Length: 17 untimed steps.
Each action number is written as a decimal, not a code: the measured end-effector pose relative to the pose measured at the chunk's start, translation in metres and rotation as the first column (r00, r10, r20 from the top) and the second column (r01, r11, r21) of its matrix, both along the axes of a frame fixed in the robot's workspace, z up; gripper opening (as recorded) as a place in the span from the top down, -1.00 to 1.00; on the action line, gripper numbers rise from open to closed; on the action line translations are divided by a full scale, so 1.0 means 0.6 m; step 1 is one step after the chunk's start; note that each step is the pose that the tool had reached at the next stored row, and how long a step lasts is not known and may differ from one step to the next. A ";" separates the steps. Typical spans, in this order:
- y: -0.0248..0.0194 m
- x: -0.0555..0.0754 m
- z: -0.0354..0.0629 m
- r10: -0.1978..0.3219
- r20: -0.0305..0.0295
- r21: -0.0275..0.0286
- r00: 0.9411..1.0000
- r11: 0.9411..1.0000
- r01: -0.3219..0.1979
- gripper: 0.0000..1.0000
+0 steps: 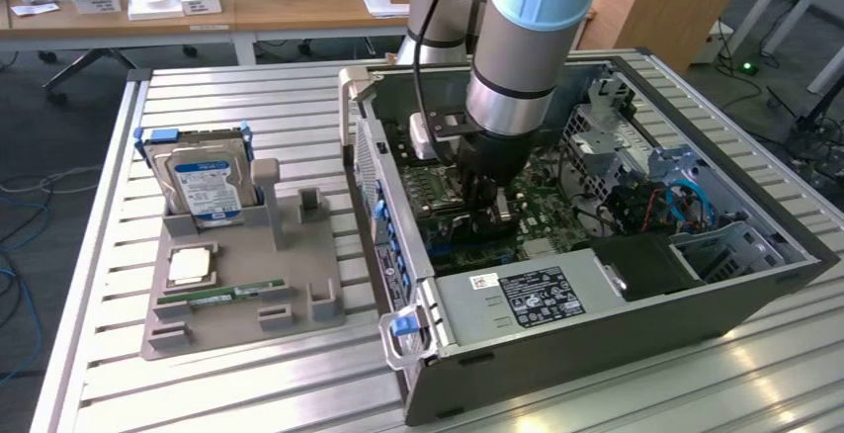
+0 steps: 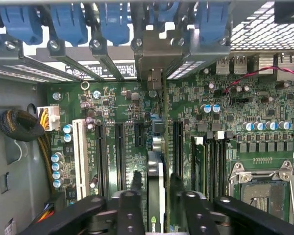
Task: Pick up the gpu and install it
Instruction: 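Insert the gpu into the slot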
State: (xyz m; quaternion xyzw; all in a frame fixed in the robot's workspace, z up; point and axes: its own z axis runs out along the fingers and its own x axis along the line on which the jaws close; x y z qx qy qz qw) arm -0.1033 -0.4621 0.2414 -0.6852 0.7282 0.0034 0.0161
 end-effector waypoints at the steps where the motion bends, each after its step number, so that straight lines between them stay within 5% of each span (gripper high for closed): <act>1: 0.0000 0.000 0.000 0.000 0.000 0.000 1.000 1.000 0.000 0.33; 4: 0.0000 0.000 0.000 0.000 0.000 0.000 1.000 1.000 0.000 0.08; 8: 0.0001 0.000 0.004 0.000 0.000 0.000 1.000 1.000 0.000 0.08; 17: 0.0000 0.000 0.041 0.000 0.001 0.000 1.000 1.000 0.000 0.08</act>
